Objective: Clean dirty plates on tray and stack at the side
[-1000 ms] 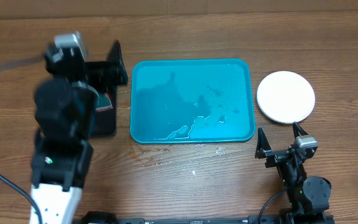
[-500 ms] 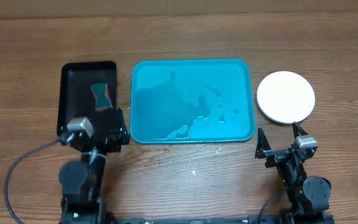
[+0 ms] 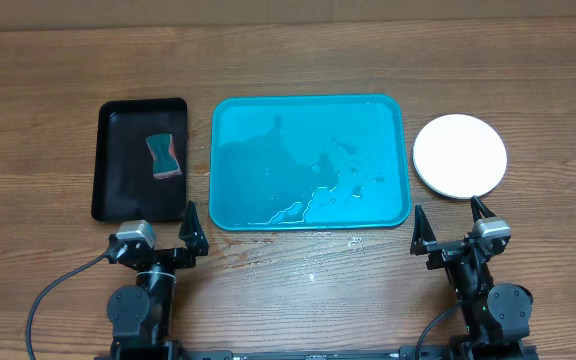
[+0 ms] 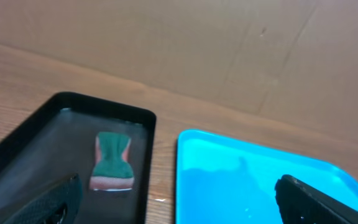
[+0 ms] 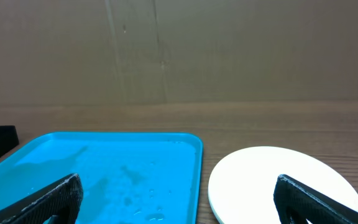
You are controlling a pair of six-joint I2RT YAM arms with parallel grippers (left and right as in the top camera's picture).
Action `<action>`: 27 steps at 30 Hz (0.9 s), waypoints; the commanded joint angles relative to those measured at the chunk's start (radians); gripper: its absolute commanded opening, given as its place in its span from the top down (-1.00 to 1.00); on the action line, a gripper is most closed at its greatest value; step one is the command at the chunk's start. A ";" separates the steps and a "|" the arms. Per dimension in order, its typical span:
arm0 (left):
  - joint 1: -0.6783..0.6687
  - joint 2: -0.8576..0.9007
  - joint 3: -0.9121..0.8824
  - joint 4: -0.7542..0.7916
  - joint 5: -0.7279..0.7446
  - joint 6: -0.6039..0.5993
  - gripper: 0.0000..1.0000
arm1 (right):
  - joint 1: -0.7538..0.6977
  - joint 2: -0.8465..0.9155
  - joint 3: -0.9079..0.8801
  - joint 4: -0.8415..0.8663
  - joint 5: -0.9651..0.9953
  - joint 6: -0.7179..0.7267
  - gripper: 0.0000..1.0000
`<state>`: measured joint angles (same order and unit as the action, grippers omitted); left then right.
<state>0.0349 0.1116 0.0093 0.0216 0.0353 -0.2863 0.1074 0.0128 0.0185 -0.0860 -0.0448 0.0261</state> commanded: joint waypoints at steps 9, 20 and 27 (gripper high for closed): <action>0.006 -0.108 -0.004 -0.100 -0.035 0.063 -0.99 | 0.007 -0.010 -0.011 0.006 0.007 0.003 -1.00; 0.006 -0.107 -0.004 -0.100 -0.035 0.062 -0.99 | 0.007 -0.010 -0.011 0.006 0.007 0.003 -1.00; 0.006 -0.107 -0.004 -0.100 -0.035 0.063 -1.00 | 0.007 -0.010 -0.011 0.006 0.007 0.003 -1.00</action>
<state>0.0349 0.0166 0.0082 -0.0765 0.0143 -0.2512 0.1074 0.0128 0.0185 -0.0864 -0.0448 0.0261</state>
